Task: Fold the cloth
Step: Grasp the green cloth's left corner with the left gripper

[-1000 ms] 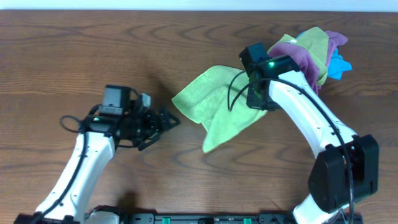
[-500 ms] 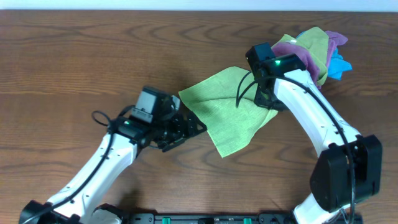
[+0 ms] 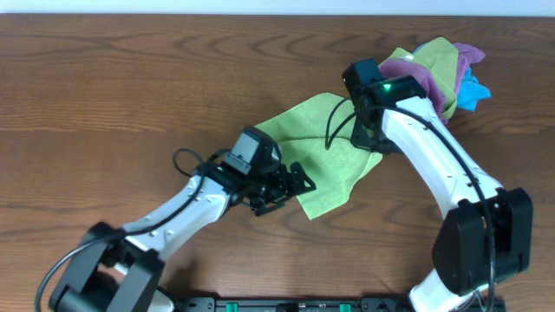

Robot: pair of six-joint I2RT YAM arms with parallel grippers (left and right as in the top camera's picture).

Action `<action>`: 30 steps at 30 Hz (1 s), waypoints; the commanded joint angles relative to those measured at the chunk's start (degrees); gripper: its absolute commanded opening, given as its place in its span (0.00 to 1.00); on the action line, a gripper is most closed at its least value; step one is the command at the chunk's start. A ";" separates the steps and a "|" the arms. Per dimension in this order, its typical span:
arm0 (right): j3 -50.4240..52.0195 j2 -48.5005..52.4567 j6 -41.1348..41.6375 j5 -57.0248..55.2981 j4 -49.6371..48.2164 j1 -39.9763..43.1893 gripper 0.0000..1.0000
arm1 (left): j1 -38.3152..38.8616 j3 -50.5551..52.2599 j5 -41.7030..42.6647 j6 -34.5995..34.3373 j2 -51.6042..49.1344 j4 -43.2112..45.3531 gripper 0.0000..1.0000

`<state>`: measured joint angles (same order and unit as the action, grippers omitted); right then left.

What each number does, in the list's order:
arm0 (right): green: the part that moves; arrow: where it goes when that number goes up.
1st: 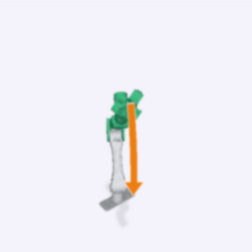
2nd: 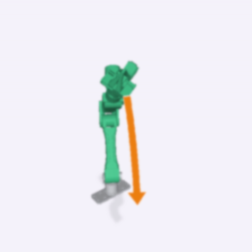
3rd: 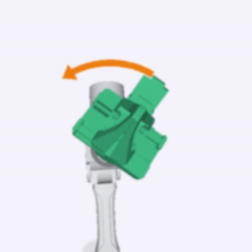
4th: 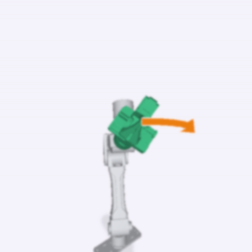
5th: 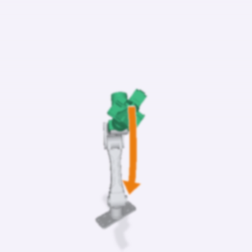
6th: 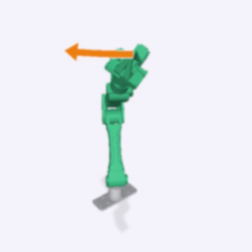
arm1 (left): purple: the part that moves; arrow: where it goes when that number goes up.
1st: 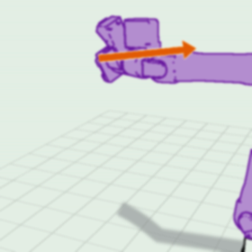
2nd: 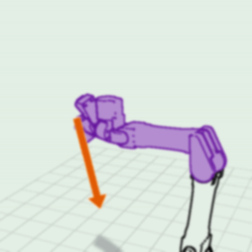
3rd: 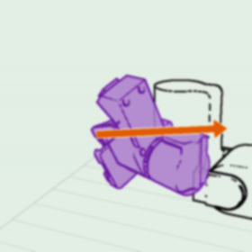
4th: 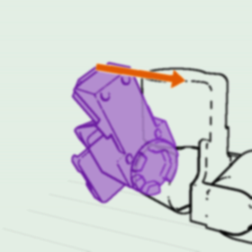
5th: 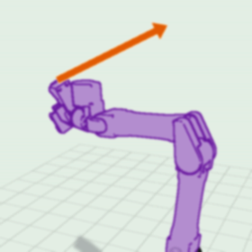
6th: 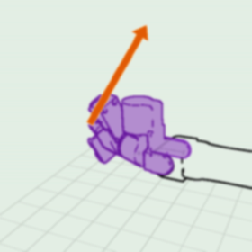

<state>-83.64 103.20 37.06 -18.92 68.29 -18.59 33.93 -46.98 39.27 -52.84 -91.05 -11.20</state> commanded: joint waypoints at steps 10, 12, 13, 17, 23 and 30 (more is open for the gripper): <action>-0.55 -1.31 1.09 -0.09 0.02 0.20 0.01 | 3.85 -0.74 2.40 -6.21 -7.28 4.81 0.95; -0.55 -1.31 1.09 -0.09 0.04 0.20 0.02 | 4.22 -0.74 2.32 -7.48 -8.52 6.05 0.95; -0.55 -1.31 1.09 -0.09 0.04 0.20 0.02 | 4.37 -0.74 2.32 -7.96 -9.07 6.71 0.95; -0.55 -1.31 1.09 -0.04 0.04 0.20 0.01 | 4.90 -0.74 3.04 -10.12 -11.69 10.51 0.95; -0.55 -1.31 1.07 0.57 0.04 0.20 0.01 | 5.29 -0.74 3.72 -11.76 -13.68 14.64 0.96; -0.55 -1.31 1.07 1.62 0.04 0.20 0.02 | 6.69 -0.74 0.72 -12.11 -15.67 16.17 0.84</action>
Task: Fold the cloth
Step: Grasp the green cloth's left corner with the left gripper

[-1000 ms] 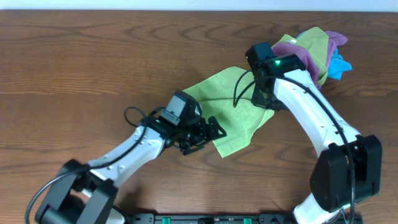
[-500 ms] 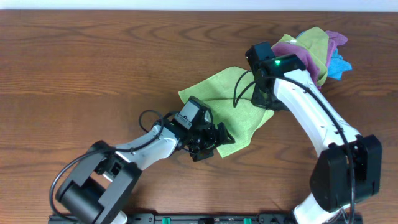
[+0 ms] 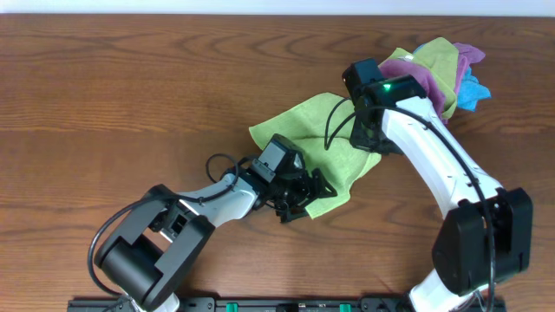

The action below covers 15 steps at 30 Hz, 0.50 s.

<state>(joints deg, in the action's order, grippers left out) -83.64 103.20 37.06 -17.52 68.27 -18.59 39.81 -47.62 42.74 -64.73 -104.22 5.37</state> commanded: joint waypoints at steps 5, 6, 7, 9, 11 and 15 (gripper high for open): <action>-0.55 -1.31 1.07 0.94 0.07 0.20 0.02 | 1.53 -0.11 -3.13 0.48 -4.48 0.44 0.52; -0.55 -1.31 1.05 1.07 0.09 0.20 0.01 | 1.53 -0.13 -3.10 1.16 -4.70 0.76 0.45; -0.55 -1.31 1.05 1.09 0.09 0.20 0.02 | 1.51 -0.13 -3.13 1.70 -4.79 0.94 0.37; -0.55 -1.31 1.05 1.09 0.09 0.20 0.01 | 1.51 -0.13 -3.34 2.80 -4.85 0.90 0.17; -0.55 -1.31 1.03 1.09 0.09 0.20 0.02 | 1.46 -0.13 -3.54 4.20 -4.85 0.90 0.06; -0.55 -1.31 0.31 1.66 -0.74 0.20 0.02 | -0.31 -0.13 -2.49 9.18 -4.72 -0.22 0.06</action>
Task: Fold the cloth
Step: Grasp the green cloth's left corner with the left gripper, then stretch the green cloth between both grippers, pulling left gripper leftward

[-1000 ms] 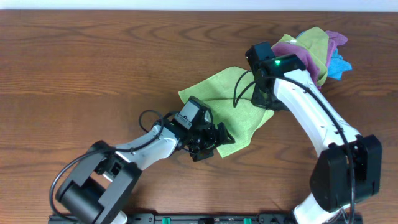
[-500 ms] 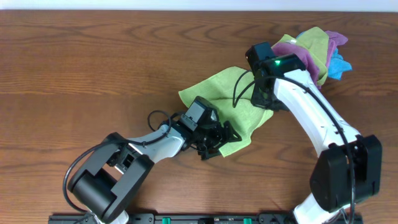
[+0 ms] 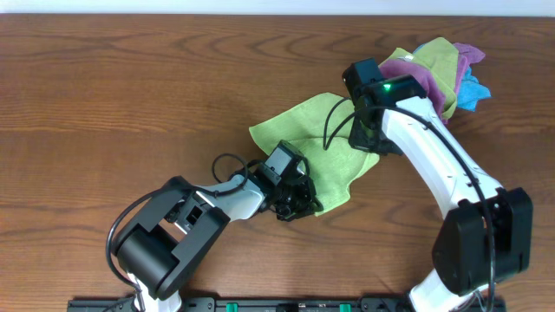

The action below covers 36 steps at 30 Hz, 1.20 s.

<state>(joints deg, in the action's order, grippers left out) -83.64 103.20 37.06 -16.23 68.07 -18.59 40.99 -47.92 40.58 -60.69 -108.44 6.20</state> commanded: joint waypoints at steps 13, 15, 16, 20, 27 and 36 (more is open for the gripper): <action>-0.55 -1.31 -2.23 11.47 -11.08 -0.96 0.02 | -27.91 -0.68 2.95 29.55 14.40 -28.15 0.06; -0.55 -1.31 -2.21 12.50 -11.10 -2.45 0.02 | -31.26 -1.66 2.95 32.15 17.49 -32.33 0.06; -0.55 -1.31 -2.19 13.07 -11.10 -3.39 0.01 | -32.48 -2.21 2.93 33.09 18.67 -34.03 0.06; -0.55 -1.31 -2.16 14.40 -10.62 -7.82 0.01 | -36.46 -4.94 2.93 37.00 21.70 -40.76 0.06; -0.55 -1.31 -1.95 10.75 -13.29 -14.60 0.02 | -40.61 -10.05 2.75 43.21 23.08 -50.27 0.06; -0.55 -1.29 -9.11 9.35 -33.53 -11.21 0.02 | -41.13 -12.90 2.29 38.29 22.73 -39.52 0.06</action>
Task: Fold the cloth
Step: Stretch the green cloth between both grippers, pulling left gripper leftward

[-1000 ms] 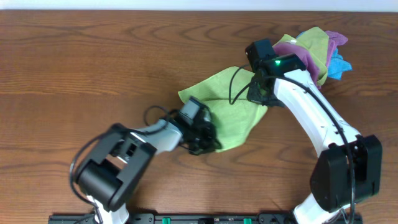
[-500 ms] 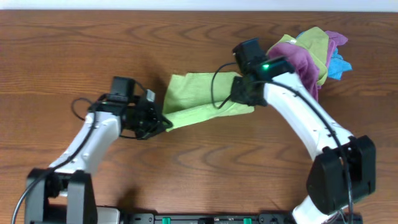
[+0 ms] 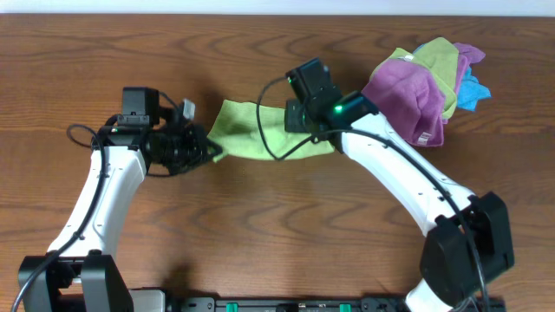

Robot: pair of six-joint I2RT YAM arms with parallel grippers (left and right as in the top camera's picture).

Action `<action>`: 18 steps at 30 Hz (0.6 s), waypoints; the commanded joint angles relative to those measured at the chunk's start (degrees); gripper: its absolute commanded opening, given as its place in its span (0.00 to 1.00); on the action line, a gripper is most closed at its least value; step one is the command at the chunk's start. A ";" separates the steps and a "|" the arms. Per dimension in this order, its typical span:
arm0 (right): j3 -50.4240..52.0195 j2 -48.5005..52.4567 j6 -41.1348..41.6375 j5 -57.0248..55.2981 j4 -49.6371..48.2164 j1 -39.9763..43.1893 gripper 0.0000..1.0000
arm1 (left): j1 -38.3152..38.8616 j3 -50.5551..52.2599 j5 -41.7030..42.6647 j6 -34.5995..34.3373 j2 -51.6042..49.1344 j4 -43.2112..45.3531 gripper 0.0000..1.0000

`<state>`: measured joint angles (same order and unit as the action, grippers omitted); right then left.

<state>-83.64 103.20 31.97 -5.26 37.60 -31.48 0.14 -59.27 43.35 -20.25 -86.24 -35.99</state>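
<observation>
The green cloth [image 3: 247, 130] lies as a narrow band on the wooden table, left of centre in the overhead view. My left gripper [image 3: 206, 149] is shut on its left end, the fingers pointing right. My right gripper [image 3: 305, 130] sits at the band's right end, mostly hidden under its own wrist, and appears shut on the cloth there. The cloth runs stretched between the two grippers.
A pile of other cloths [image 3: 421, 82], purple, green and blue, lies at the back right, just right of the right arm. The right arm's cable [image 3: 264, 143] loops over the green cloth. Bare wooden table [image 3: 104, 61] surrounds the rest.
The left gripper went from the cloth's near corner at table centre to the far left. The right gripper also shifted left, away from the pile. The cloth is now a narrow band between them.
The green cloth first lay spread at centre, right gripper at its right corner, left gripper open beside its near corner. The left gripper then reached onto that corner and closed on it. Now both grippers have moved left and the cloth lies stretched and narrower.
</observation>
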 commanded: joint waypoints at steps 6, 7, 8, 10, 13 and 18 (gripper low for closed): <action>-0.59 -1.18 -7.43 -2.03 -16.17 6.64 0.02 | -0.28 -1.73 -0.55 -10.51 -2.32 21.33 0.06; -0.63 -1.14 -7.48 -2.03 -17.68 7.67 0.01 | -0.28 -2.05 -0.57 -12.26 -3.08 24.28 0.06; -0.72 -1.11 -7.89 -1.77 -18.80 8.55 0.02 | -0.28 -2.75 -0.52 -13.05 -4.02 26.38 0.06; -1.07 -1.09 -9.01 -1.38 -20.09 9.84 0.02 | -0.28 -4.83 -0.50 -13.25 -5.64 27.50 0.06; -2.78 -1.09 -11.13 -1.31 -18.99 10.49 0.02 | -0.22 -9.09 0.24 -12.96 -7.50 26.71 0.06; -8.92 -1.09 -13.40 -1.33 -8.66 10.14 0.02 | -0.22 -16.46 0.42 -8.33 -7.72 18.32 0.06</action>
<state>-88.82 103.20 21.19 -5.65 26.33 -21.23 0.21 -71.64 43.55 -31.51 -94.17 -15.14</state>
